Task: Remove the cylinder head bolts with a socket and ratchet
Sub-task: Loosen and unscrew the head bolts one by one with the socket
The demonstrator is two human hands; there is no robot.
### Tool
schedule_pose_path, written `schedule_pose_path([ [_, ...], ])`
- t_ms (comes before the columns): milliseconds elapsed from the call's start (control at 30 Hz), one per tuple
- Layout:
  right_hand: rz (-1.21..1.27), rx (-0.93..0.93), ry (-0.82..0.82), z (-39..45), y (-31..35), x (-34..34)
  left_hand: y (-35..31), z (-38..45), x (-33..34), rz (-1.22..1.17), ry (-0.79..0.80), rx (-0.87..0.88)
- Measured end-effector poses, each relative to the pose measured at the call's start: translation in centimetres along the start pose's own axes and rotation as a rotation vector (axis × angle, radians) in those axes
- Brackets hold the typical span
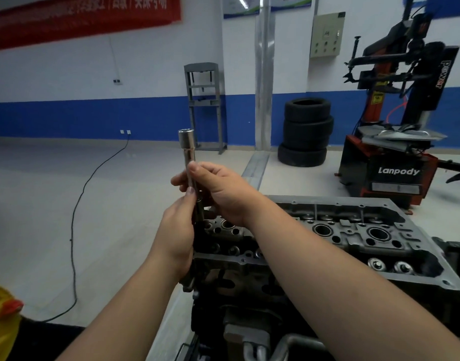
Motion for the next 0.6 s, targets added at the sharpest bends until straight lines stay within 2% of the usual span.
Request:
schedule_pose_path([
  [167, 0.042, 0.083, 0.088, -0.3, -0.1, 0.2, -0.1, -0.3, -0.5, -0.162, -0.071, -0.014],
  [333, 0.080, 0.040, 0.000, -0.2, -1.0, 0.5, 0.0, -0.1, -0.5, -0.270, -0.097, 0.006],
  [500, 0.081, 0.022, -0.075, -0.2, -0.8, 0.1, 0.1, 0.1, -0.3, -0.226, -0.054, -0.012],
  [600, 0.075, 0.084, -0.009, -0.3, -0.6, 0.2, -0.1, 0.0, 0.1, -0.192, 0.005, -0.009],
])
Point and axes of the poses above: each hand's wrist, its own z-axis towards the middle knuckle, its own x-axis out of the palm, y = z × x, the point moved 3 cm from there along z, towards the middle knuckle, and after that the axes turned 6 degrees about x, right-handed, at the moved point
